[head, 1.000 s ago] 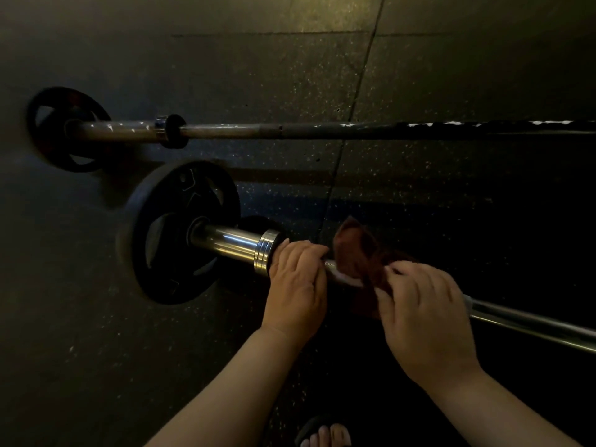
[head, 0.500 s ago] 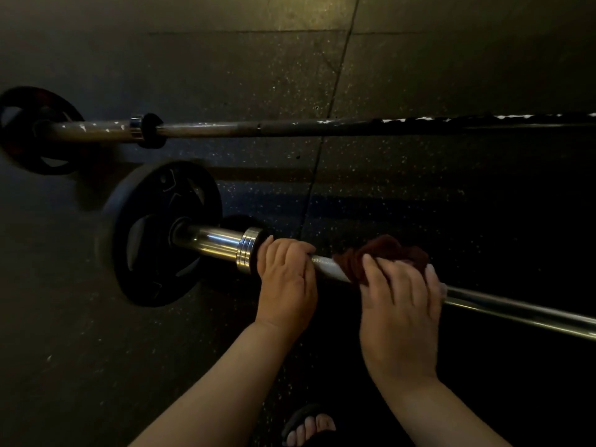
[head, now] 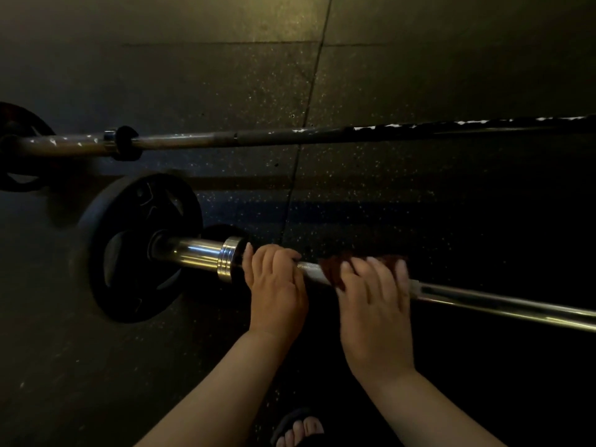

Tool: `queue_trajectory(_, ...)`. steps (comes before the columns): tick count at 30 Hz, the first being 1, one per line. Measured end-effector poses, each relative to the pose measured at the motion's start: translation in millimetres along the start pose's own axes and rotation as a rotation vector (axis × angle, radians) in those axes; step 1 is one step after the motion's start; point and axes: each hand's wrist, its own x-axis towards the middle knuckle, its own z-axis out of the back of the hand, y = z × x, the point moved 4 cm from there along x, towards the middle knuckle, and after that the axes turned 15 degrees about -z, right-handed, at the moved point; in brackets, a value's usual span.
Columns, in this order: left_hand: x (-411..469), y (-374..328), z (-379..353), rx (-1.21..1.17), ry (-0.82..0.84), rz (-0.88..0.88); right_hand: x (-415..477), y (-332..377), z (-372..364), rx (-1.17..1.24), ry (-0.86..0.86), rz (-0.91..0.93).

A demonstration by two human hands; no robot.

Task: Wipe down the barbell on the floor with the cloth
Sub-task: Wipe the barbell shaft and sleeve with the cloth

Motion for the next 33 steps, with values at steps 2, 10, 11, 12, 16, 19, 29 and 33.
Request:
queue_trajectory(2,2,2,1,0.017,0.007,-0.013,7,8,0,-0.012,0.062,0.096)
queue_trajectory(10,0,-1,-3,-0.046,-0.028,0.026,-1,-30,5,-0.031,0.0,0.057)
queue_trajectory(11,-1,-3,-5,-0.043,-0.027,0.019,6,-22,7,-0.037,0.036,0.039)
queue_trajectory(12,-1,-4,-6,-0.037,-0.021,0.007,15,-15,9,-0.042,0.072,0.025)
queue_trajectory(16,3,1,-3,-0.005,-0.002,0.0,23,-13,13,-0.072,0.115,0.024)
queue_trajectory(19,3,-2,-3,-0.01,-0.027,0.035,-5,-15,9,-0.112,0.015,0.03)
queue_trajectory(29,-2,-5,-6,0.081,0.01,0.0,34,11,2,-0.167,0.207,0.087)
queue_trajectory(33,0,-4,-6,0.065,-0.014,0.019,-4,-17,2,-0.211,0.114,0.209)
